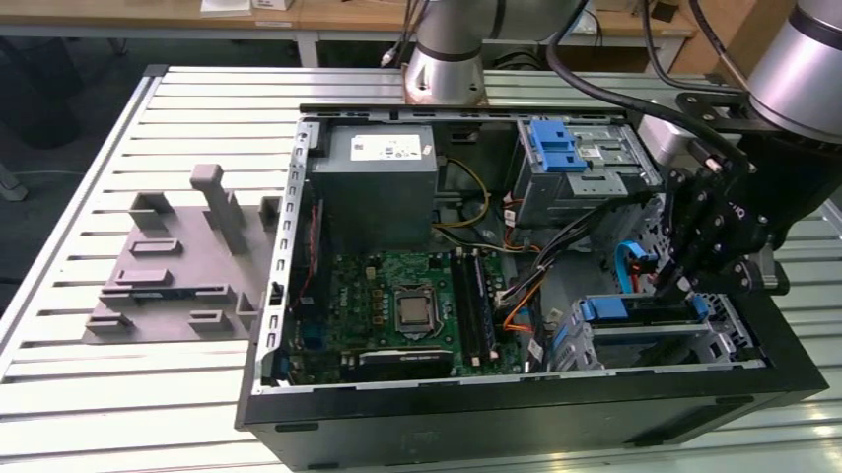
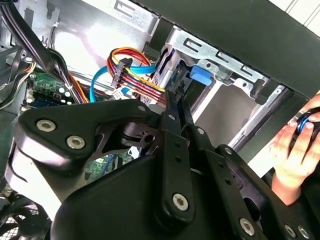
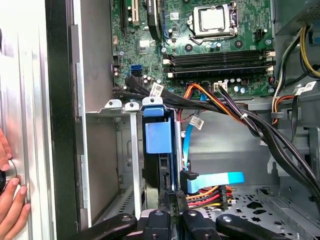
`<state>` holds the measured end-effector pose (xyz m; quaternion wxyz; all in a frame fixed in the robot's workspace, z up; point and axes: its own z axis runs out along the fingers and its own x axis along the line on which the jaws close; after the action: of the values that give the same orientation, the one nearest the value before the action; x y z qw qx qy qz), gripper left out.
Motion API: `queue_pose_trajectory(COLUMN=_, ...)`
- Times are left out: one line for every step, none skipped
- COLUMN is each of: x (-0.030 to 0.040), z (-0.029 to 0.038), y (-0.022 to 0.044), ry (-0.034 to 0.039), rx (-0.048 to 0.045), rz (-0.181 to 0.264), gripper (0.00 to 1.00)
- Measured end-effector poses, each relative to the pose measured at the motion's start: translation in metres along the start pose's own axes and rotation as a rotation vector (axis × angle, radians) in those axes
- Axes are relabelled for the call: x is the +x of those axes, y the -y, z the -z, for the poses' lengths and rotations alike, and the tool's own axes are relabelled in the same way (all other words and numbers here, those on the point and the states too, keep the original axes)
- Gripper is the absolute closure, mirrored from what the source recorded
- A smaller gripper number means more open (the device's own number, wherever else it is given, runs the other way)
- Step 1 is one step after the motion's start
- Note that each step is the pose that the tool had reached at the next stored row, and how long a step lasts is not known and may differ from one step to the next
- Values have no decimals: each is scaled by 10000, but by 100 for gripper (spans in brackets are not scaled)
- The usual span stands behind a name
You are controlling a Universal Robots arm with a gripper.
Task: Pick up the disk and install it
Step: 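Insert the first disk wire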
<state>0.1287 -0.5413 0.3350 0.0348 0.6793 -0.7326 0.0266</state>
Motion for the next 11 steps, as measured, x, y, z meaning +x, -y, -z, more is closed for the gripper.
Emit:
queue_pose_trajectory(x=0, z=0, y=1, ry=-2, rx=-11, rz=-1, gripper=84)
queue_pose_trajectory(x=0, z=-2, y=3, ry=-1, rx=-21, rz=0, gripper=84)
queue_pose_trajectory(x=0, z=-3, y=5, ry=-2, rx=-31, rz=2, gripper=84)
queue_pose_trajectory(x=-1, z=-4, y=9, ry=-2, rx=-41, rz=3, gripper=84)
queue_pose_trajectory(x=-1, z=-5, y=14, ry=-4, rx=-50, rz=2, gripper=84)
queue_pose_trajectory(x=-3, z=-9, y=36, ry=-7, rx=-90, rz=4, gripper=84)
queue_pose_trajectory(x=-3, z=-9, y=38, ry=-8, rx=-98, rz=4, gripper=84)
queue_pose_trajectory(x=-4, z=-10, y=39, ry=-9, rx=-106, rz=3, gripper=84)
queue_pose_trajectory(x=-4, z=-12, y=41, ry=-8, rx=-113, rz=4, gripper=84)
queue_pose_trajectory(x=-3, z=-13, y=41, ry=-8, rx=-117, rz=4, gripper=84)
queue_pose_trajectory(x=-2, z=-14, y=41, ry=-8, rx=-120, rz=4, gripper=84)
